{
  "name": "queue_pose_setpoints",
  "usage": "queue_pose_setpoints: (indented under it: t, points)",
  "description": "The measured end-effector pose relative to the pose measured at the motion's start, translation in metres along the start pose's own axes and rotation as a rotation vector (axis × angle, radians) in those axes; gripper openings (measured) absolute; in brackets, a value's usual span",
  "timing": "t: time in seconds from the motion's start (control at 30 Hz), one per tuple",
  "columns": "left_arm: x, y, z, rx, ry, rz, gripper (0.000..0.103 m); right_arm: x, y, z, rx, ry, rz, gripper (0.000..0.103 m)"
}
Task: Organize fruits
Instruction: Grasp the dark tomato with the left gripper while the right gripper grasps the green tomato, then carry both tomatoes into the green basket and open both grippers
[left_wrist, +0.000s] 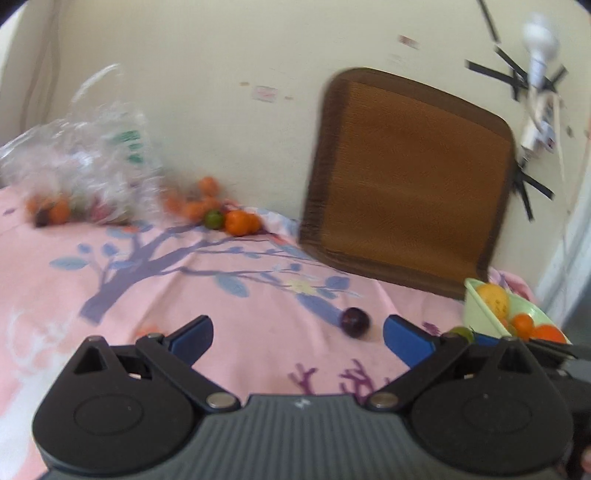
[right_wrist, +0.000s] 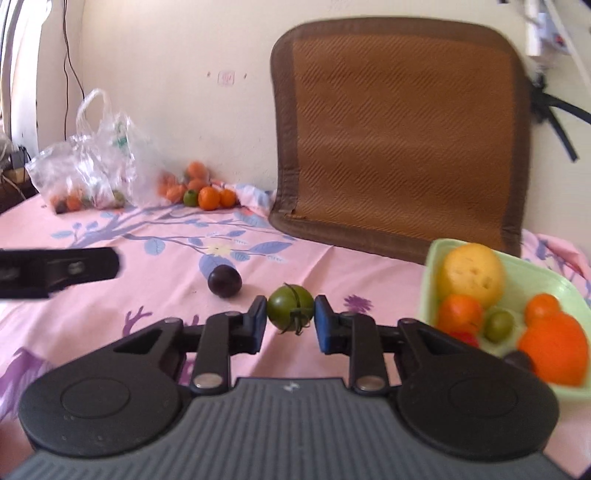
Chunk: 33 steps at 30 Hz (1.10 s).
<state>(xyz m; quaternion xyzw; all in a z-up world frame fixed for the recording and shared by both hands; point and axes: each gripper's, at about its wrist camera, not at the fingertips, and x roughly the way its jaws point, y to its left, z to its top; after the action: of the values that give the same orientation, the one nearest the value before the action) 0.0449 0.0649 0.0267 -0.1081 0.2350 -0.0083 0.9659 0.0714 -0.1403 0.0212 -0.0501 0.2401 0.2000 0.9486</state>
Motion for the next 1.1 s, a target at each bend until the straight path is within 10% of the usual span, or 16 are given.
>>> queue_pose_setpoints:
  t: [0.33, 0.63, 1.1]
  points:
    - [0.089, -0.039, 0.024, 0.084, 0.239, -0.143, 0.059, -0.016, -0.049, -0.019, 0.263, 0.040, 0.059, 0.030]
    - [0.100, -0.042, 0.014, 0.109, 0.247, -0.110, 0.029, -0.017, -0.051, -0.019, 0.290, 0.015, 0.096, 0.030]
    - [0.040, -0.086, 0.033, 0.078, 0.178, -0.337, 0.029, -0.061, -0.050, -0.015, 0.192, -0.202, -0.059, 0.030]
